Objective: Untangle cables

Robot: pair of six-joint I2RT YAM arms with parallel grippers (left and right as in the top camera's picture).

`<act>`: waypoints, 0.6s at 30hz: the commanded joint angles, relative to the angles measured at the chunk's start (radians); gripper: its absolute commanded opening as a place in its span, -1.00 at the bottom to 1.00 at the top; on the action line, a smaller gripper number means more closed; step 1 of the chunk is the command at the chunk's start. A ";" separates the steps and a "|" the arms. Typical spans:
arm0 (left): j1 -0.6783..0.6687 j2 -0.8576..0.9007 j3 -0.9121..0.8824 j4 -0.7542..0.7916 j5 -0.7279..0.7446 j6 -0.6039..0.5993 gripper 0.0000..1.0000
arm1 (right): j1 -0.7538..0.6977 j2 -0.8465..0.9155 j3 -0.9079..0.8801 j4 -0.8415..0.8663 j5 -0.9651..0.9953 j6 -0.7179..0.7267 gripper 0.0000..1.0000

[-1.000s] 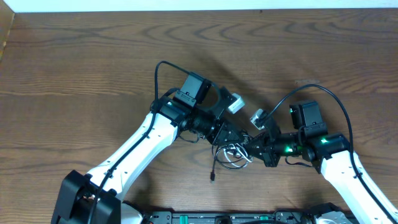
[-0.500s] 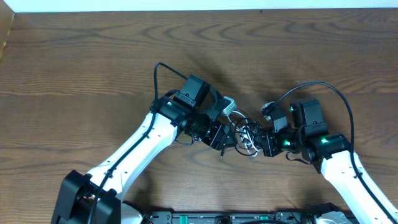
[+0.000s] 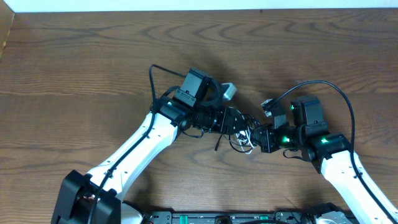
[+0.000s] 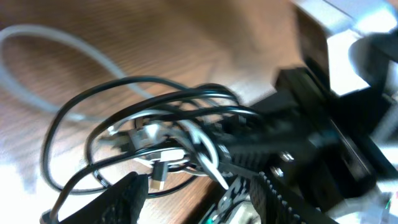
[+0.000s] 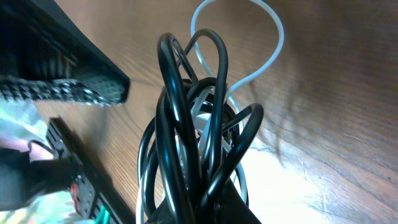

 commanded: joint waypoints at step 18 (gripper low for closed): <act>-0.075 -0.011 0.002 0.044 -0.189 -0.384 0.15 | 0.003 0.000 -0.001 0.058 -0.038 0.125 -0.98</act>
